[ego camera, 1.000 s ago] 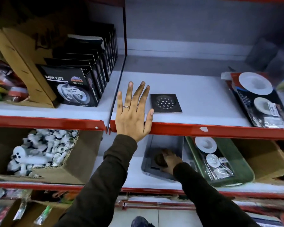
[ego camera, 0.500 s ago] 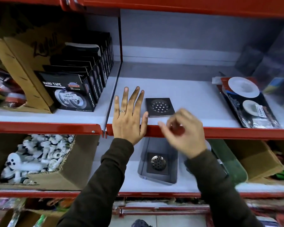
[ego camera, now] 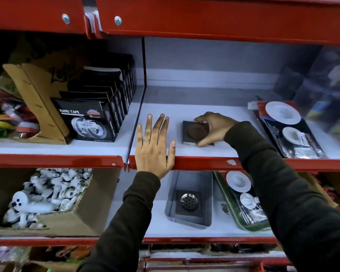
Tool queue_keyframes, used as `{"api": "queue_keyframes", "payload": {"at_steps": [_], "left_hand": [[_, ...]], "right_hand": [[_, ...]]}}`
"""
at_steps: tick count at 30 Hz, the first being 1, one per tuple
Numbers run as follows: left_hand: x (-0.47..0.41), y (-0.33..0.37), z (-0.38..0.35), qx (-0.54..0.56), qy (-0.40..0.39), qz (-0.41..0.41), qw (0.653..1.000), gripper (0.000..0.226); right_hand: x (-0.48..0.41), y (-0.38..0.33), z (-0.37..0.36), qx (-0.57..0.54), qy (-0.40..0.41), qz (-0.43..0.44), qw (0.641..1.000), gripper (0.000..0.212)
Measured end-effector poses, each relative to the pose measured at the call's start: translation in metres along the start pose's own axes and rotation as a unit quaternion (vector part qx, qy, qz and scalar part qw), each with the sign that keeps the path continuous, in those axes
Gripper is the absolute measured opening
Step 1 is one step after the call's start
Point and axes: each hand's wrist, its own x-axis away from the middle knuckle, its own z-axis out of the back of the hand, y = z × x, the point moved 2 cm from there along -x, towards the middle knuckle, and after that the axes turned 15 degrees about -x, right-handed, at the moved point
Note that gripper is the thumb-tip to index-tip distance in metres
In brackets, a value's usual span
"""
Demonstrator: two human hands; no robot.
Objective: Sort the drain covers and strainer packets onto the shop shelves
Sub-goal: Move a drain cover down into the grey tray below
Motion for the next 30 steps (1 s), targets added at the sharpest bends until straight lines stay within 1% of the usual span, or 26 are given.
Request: {"api": "queue_keyframes", "payload": {"at_steps": [1,2,4,5,7,9,10,12,14,17,20,22,25,28,30], "left_hand": [[0.0,0.0,0.0,-0.003,0.002,0.0,1.0,0.067],[0.0,0.001,0.0,-0.005,0.003,0.0,1.0,0.067],[0.0,0.001,0.0,-0.006,0.006,-0.002,1.0,0.066],[0.001,0.002,-0.001,-0.003,0.007,-0.003,1.0,0.066],[0.001,0.002,-0.002,0.001,0.007,-0.009,1.0,0.065],[0.002,0.002,-0.002,-0.002,0.008,-0.009,1.0,0.065],[0.002,0.002,-0.003,-0.004,0.009,-0.007,1.0,0.064],[0.001,0.003,-0.004,-0.004,0.017,-0.004,1.0,0.064],[0.002,0.002,-0.006,-0.005,0.024,-0.002,1.0,0.064],[0.001,0.002,-0.007,0.002,0.033,0.003,0.999,0.064],[0.002,0.002,-0.007,-0.002,0.041,0.006,0.999,0.063],[0.001,0.002,-0.006,-0.005,0.04,0.005,0.999,0.063],[0.001,0.002,-0.006,-0.011,0.037,0.005,0.999,0.064],[0.0,0.002,-0.005,-0.018,0.025,0.003,1.0,0.063],[0.001,0.002,-0.005,-0.019,0.016,0.006,1.0,0.063]], "right_hand": [[0.009,-0.002,0.004,-0.011,0.026,0.012,1.0,0.082],[0.021,-0.004,0.008,-0.045,0.048,0.023,0.998,0.078],[0.049,-0.011,0.012,-0.107,0.075,0.06,0.99,0.077],[0.066,-0.015,0.011,-0.127,0.073,0.078,0.986,0.078],[0.103,-0.019,0.003,-0.166,0.041,0.093,0.981,0.079],[0.135,-0.018,-0.016,-0.199,-0.032,0.079,0.976,0.078],[0.145,-0.014,-0.033,-0.197,-0.076,0.061,0.976,0.077],[0.149,-0.001,-0.075,-0.156,-0.144,0.009,0.977,0.075],[0.135,0.021,-0.117,-0.136,-0.165,-0.053,0.975,0.072],[0.096,0.066,-0.165,-0.086,-0.128,-0.113,0.982,0.076],[0.063,0.096,-0.205,-0.028,-0.09,-0.135,0.986,0.078],[0.049,0.11,-0.233,0.007,-0.1,-0.146,0.984,0.087],[0.04,0.12,-0.258,0.032,-0.141,-0.16,0.976,0.093],[0.04,0.124,-0.26,0.046,-0.124,-0.142,0.981,0.1],[0.05,0.118,-0.252,0.019,-0.077,-0.111,0.991,0.105]]}}
